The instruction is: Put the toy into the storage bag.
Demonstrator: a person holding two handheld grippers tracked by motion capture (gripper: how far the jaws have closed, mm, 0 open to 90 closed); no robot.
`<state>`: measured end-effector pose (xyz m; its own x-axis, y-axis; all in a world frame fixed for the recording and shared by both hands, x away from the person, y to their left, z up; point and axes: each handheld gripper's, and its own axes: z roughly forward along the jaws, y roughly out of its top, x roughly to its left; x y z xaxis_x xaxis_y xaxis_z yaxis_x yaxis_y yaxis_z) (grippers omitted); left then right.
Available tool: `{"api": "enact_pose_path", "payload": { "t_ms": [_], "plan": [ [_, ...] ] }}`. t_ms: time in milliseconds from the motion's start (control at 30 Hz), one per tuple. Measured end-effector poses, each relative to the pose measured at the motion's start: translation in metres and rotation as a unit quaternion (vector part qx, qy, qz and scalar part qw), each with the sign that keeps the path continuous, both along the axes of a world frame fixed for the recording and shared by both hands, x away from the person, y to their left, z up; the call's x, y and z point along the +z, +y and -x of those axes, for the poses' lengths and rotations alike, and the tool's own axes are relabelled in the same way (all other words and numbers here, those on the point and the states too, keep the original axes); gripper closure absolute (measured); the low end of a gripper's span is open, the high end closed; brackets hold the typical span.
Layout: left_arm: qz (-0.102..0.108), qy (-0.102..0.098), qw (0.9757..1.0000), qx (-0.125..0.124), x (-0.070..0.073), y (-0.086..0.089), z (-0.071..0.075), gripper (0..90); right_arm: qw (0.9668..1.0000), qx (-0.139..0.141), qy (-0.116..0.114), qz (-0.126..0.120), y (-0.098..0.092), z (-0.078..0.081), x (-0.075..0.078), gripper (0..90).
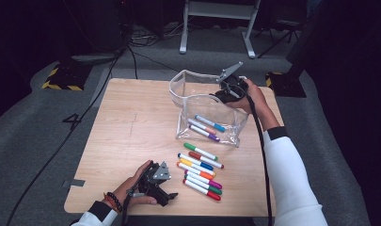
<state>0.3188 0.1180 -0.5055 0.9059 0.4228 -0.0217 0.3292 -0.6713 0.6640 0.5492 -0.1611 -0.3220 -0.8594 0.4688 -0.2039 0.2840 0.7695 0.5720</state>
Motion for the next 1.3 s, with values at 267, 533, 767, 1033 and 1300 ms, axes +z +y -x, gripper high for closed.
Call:
{"api": "enact_pose_path", "payload": {
  "t_ms": [267,533,767,1033,1300],
  "plan": [
    [0.0,0.0,1.0,0.0,0.0,0.0,0.0,0.5,0.9989,0.026,0.03,0.025,0.005,0.005,-0.003,67.3],
    [0.0,-0.001,1.0,0.0,0.0,0.0,0.0,0.5,0.9998,0.001,-0.002,-0.019,-0.004,0.012,0.006,59.0],
    [0.0,0.0,1.0,0.0,0.0,0.0,0.0,0.6,0.9948,-0.012,-0.035,-0.095,-0.031,0.036,0.024,52.5],
    [0.0,0.0,1.0,0.0,0.0,0.0,0.0,0.5,0.9837,-0.017,-0.065,-0.167,-0.074,0.08,0.035,47.4],
    [0.0,0.0,1.0,0.0,0.0,0.0,0.0,0.6,0.9795,-0.004,-0.077,-0.186,-0.107,0.132,0.011,46.6]
  ]
}}
